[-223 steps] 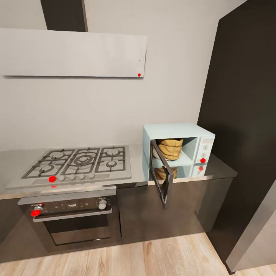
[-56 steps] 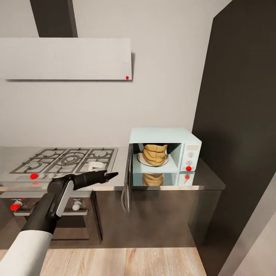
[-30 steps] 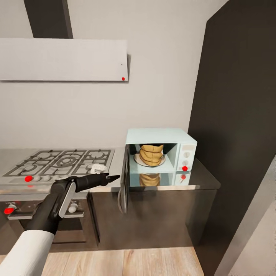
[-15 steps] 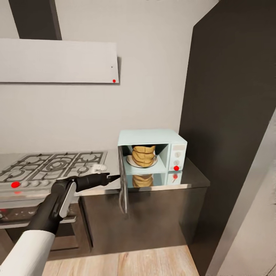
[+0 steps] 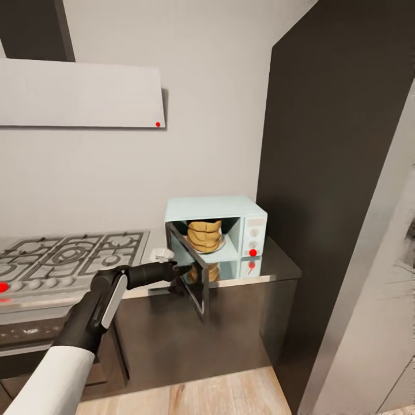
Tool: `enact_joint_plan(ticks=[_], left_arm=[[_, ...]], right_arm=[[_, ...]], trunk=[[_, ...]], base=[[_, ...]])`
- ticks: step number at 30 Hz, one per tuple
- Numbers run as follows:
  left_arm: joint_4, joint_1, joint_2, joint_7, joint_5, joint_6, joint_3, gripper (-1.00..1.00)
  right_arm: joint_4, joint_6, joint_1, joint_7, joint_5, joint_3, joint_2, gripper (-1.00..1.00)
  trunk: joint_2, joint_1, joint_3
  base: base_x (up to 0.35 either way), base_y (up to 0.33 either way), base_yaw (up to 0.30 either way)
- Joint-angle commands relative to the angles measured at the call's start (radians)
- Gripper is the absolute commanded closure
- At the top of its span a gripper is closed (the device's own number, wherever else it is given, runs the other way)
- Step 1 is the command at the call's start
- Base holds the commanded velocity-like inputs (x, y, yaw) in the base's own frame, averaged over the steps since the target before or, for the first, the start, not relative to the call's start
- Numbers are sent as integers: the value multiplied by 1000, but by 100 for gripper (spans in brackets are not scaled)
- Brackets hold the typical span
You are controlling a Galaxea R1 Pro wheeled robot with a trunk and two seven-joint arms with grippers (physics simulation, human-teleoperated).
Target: In the kitchen, take the popcorn bag from the countertop, put it into the microwave, and heat it until the popcorn is cooked so the cooked popcorn ends up inside the bag.
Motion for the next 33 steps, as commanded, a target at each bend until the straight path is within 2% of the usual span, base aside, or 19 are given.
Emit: enact_joint_plan(ticks=[1, 6, 8, 11, 13, 15, 19, 20, 22, 24, 26, 30, 33], left_arm=[[-1, -1, 1, 2, 10, 8, -1, -100], [-2, -1, -1, 2, 10, 7, -4, -100], [-2, -1, -23, 17, -2, 4, -25, -100], [-21, -1, -60, 118, -61, 4, -61, -100], [-28, -1, -89, 196, -81, 4, -83, -100], [-29, -1, -100, 252, -84, 4, -100, -100], [-36, -1, -110, 400, -86, 2, -169, -100], [-37, -1, -120, 458, -86, 1, -192, -100], [-36, -1, -141, 530, -85, 1, -214, -100], [-37, -1, -159, 567, -85, 1, -223, -100], [-37, -1, -170, 577, -85, 1, -225, -100], [-36, -1, -174, 583, -86, -2, -225, -100], [-37, -1, -174, 651, -85, -4, -225, -100]], right_arm=[[3, -6, -2, 2, 10, -9, -1, -100], [3, -6, -2, 2, 10, -9, -1, -100], [3, -6, -2, 2, 10, -10, -1, -100], [3, -6, -2, 2, 10, -9, -1, -100], [3, -6, -2, 2, 10, -9, -1, -100], [3, -6, -2, 2, 10, -8, -1, -100], [3, -6, -2, 2, 10, -8, -1, -100], [3, -6, -2, 2, 10, -8, -1, -100], [3, -6, -2, 2, 10, -8, -1, -100], [3, -6, -2, 2, 10, -8, -1, -100], [3, -6, -2, 2, 10, -8, -1, -100], [3, -6, -2, 2, 10, -8, -1, -100], [3, -6, -2, 2, 10, -9, -1, -100]], trunk=[[-1, 0, -1], [-1, 0, 3], [-1, 0, 5], [-1, 0, 7], [-1, 0, 9], [-1, 0, 11], [-1, 0, 14], [-1, 0, 14], [-1, 0, 16], [-1, 0, 17], [-1, 0, 18], [-1, 0, 21], [-1, 0, 23]], base=[[0, 0, -146], [0, 0, -146], [0, 0, -146], [0, 0, -146], [0, 0, -146], [0, 0, -146], [0, 0, -146], [0, 0, -146], [0, 0, -146], [0, 0, -146], [0, 0, -146], [0, 0, -146], [0, 0, -146]])
